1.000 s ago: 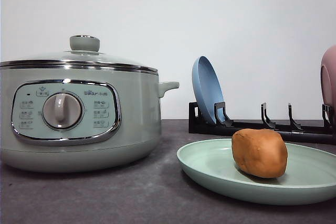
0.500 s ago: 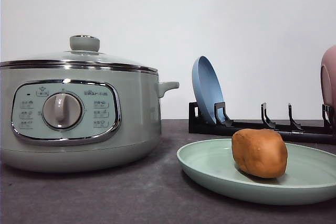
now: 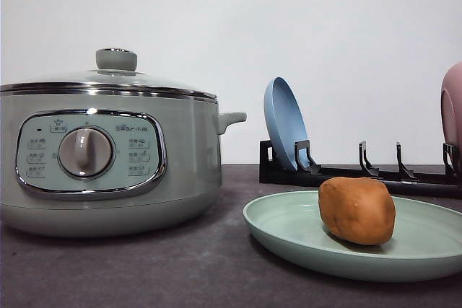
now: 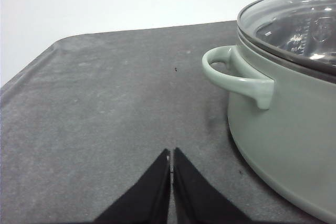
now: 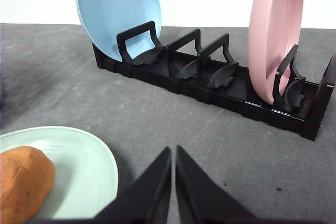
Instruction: Transfer potato from steamer to green plate
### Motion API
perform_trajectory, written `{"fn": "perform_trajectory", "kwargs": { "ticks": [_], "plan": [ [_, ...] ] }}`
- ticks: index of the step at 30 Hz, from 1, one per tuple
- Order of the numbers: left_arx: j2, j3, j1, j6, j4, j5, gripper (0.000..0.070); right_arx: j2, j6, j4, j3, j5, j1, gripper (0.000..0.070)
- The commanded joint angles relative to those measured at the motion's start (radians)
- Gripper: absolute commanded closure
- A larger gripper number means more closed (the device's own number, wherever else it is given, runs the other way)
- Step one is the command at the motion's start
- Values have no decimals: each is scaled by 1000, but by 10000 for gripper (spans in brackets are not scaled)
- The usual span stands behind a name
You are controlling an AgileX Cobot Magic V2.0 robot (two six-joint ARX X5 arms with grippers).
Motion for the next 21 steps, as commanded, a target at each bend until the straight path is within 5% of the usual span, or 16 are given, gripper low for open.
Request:
{"fn": "perform_trajectory", "kwargs": {
  "ticks": [1,21],
  "plan": [
    [-2,-21,2,-6,-7,-5,700,-2,2,0,-4,-1,-2,700],
    [-2,-21,2,-6,-7,-5,700,-2,2,0,-4,-1,-2,700]
  ]
}}
